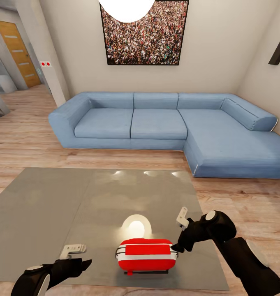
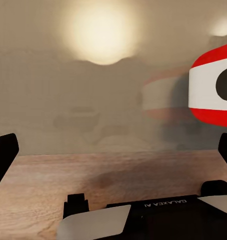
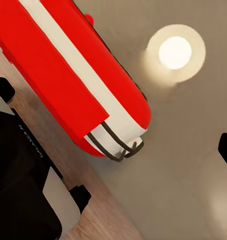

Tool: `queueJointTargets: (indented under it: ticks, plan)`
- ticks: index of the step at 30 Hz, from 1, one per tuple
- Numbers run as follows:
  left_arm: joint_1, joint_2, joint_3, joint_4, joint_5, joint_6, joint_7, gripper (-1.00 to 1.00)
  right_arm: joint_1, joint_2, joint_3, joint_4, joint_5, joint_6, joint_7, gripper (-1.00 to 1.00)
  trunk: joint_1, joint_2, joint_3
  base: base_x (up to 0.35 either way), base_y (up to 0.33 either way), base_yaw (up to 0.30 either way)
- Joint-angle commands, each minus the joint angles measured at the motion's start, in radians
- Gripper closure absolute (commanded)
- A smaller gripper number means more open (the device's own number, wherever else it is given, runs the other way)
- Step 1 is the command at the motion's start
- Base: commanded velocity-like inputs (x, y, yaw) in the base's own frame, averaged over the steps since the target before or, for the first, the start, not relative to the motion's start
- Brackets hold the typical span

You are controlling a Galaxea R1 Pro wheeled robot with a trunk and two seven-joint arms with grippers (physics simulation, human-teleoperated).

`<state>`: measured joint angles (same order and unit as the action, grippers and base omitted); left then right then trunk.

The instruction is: Turn on the radio receiver that's on the table in the living room.

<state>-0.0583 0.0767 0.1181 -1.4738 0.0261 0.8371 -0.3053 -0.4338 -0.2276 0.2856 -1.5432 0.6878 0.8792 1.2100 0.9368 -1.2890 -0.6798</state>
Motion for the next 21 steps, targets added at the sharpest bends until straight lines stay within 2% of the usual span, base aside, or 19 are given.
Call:
queueJointTargets:
  ticks: [1, 12, 13, 16, 17, 18, 21]
  plan:
    - [0.000, 0.000, 0.000, 0.000, 0.000, 0.000, 0.000, -1.00, 0.000, 0.006, 0.001, 0.004, 0.006, -0.002, 0.003, -1.00, 0.000, 0.000, 0.000, 0.000, 0.000, 0.000]
    - [0.000, 0.000, 0.000, 0.000, 0.000, 0.000, 0.000, -1.00, -0.010, 0.068, 0.004, 0.063, 0.066, -0.034, 0.012, -1.00, 0.000, 0.000, 0.000, 0.000, 0.000, 0.000]
    - [0.000, 0.000, 0.000, 0.000, 0.000, 0.000, 0.000, -1.00, -0.011, 0.224, 0.004, 0.101, 0.274, -0.055, 0.012, -1.00, 0.000, 0.000, 0.000, 0.000, 0.000, 0.000]
    - [0.000, 0.000, 0.000, 0.000, 0.000, 0.000, 0.000, -1.00, -0.011, 0.225, 0.004, 0.131, 0.287, -0.085, 0.013, -1.00, 0.000, 0.000, 0.000, 0.000, 0.000, 0.000]
    - [0.000, 0.000, 0.000, 0.000, 0.000, 0.000, 0.000, -1.00, -0.011, 0.226, 0.004, 0.142, 0.302, -0.100, 0.013, -1.00, 0.000, 0.000, 0.000, 0.000, 0.000, 0.000]
    - [0.000, 0.000, 0.000, 0.000, 0.000, 0.000, 0.000, -1.00, -0.011, 0.227, 0.003, 0.160, 0.338, -0.129, 0.013, -1.00, 0.000, 0.000, 0.000, 0.000, 0.000, 0.000]
    - [0.000, 0.000, 0.000, 0.000, 0.000, 0.000, 0.000, -1.00, -0.014, 0.229, 0.003, 0.184, 0.369, -0.153, 0.013, -1.00, 0.000, 0.000, 0.000, 0.000, 0.000, 0.000]
